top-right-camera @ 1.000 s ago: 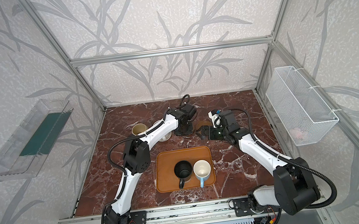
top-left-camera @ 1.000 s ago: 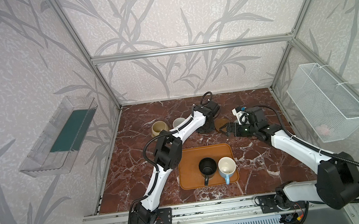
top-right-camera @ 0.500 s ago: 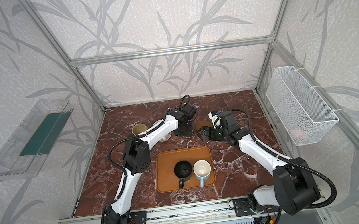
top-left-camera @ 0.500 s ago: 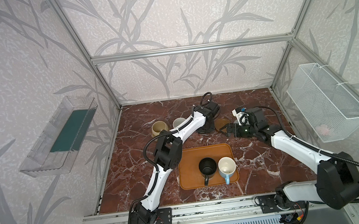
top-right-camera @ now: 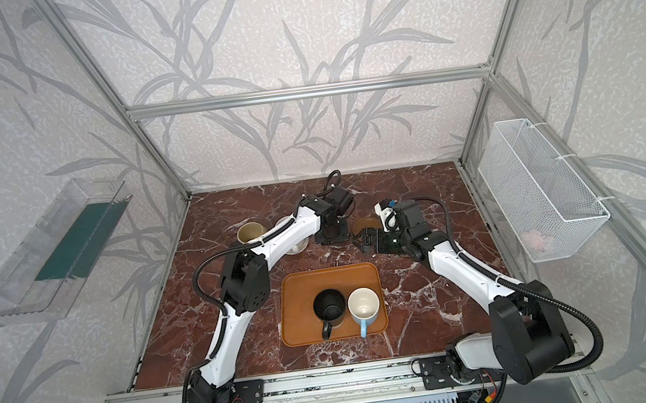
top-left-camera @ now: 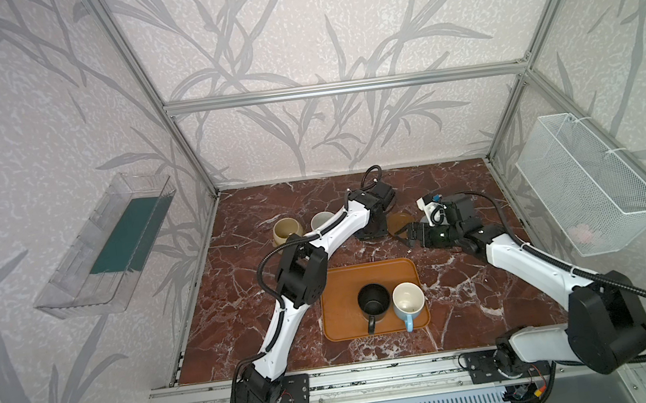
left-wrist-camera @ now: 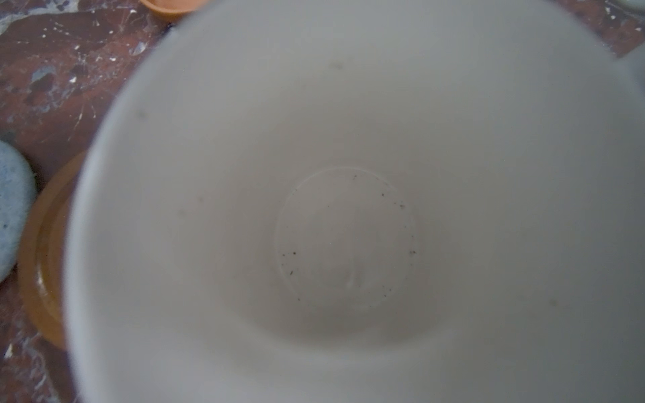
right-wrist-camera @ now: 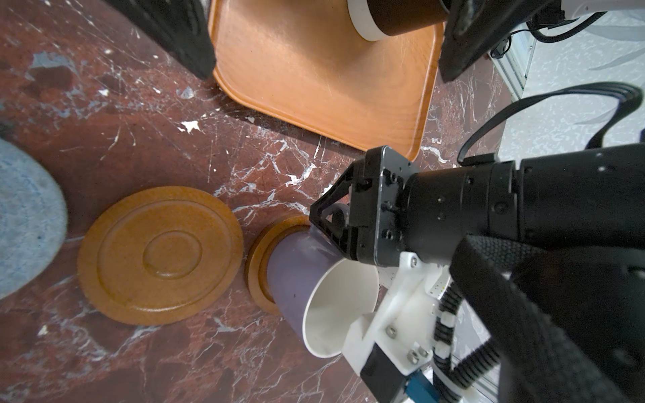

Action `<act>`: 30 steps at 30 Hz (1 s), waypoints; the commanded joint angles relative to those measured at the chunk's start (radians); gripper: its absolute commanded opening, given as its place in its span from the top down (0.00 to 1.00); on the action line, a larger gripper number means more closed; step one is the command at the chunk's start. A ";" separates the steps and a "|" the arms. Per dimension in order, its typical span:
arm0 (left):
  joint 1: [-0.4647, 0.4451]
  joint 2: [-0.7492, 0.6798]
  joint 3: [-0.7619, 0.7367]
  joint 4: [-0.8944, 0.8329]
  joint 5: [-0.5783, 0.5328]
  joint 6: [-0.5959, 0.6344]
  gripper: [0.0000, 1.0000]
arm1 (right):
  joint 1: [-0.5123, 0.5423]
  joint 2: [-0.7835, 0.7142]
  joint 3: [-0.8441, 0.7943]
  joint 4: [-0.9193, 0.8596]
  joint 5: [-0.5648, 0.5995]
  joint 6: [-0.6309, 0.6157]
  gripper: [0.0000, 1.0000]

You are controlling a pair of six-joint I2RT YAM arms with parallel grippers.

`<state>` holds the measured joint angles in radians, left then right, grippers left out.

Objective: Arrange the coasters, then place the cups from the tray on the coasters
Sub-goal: 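Open the left gripper and raise it off the lavender mug, then lower the right gripper to the black mug while the left gripper nears the tray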

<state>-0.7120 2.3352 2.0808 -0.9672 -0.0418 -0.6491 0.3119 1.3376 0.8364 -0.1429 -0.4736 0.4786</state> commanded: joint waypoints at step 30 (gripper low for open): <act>0.007 -0.796 -0.606 0.258 0.170 -0.054 0.01 | 0.291 -0.411 0.068 -0.485 0.305 -0.207 0.01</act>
<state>-0.7120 1.6077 1.5280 -0.7261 0.1223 -0.7010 0.5117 0.9421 0.8532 -0.4992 -0.3077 0.2955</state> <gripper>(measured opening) 0.992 0.989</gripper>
